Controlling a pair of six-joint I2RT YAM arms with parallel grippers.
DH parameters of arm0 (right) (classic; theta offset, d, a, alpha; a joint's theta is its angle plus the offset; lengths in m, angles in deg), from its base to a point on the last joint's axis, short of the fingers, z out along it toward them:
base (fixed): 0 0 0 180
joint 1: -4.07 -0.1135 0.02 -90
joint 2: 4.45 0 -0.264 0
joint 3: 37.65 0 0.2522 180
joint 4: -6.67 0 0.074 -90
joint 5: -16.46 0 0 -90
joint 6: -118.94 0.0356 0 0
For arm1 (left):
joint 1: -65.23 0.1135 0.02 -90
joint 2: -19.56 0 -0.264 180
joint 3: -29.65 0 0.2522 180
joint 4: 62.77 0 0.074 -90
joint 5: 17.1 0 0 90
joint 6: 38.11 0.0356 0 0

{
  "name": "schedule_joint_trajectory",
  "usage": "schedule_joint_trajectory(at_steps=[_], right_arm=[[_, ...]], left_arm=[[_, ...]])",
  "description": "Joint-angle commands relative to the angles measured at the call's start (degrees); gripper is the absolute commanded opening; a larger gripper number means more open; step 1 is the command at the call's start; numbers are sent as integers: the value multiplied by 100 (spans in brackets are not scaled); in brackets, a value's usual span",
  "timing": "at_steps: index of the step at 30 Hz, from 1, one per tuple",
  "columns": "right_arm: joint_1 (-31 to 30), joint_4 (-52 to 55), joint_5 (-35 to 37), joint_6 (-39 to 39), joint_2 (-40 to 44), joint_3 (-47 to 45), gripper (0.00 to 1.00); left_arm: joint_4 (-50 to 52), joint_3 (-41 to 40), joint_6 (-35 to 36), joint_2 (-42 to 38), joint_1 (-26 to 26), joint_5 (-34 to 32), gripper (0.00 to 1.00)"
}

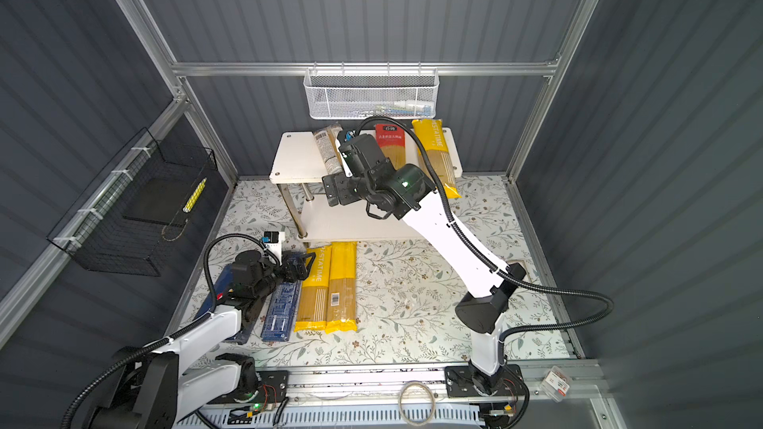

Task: Arrange pasta packages on shelves
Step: Place the pasta bag on the shelf.

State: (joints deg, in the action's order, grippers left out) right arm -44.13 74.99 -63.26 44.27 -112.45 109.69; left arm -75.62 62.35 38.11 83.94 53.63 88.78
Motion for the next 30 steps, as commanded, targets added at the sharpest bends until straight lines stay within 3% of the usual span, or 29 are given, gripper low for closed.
schedule_joint_trajectory(at_steps=[1,11,21,24,30], right_arm=[[-4,206,-218,-2,-79,188,96],[-119,-49,-1203,90,-95,239,96],[-136,48,-799,-199,359,54,99],[-136,-264,-719,-311,969,-671,99],[-136,-1867,-547,-347,2925,-3391,99]], left_arm=[[68,-66,-2,-68,-31,-32,100],[58,-58,-7,-57,-27,-32,100],[334,46,-17,-207,-32,-132,100],[850,282,-76,-366,-27,-315,100],[1938,699,-434,-817,-77,-563,100]])
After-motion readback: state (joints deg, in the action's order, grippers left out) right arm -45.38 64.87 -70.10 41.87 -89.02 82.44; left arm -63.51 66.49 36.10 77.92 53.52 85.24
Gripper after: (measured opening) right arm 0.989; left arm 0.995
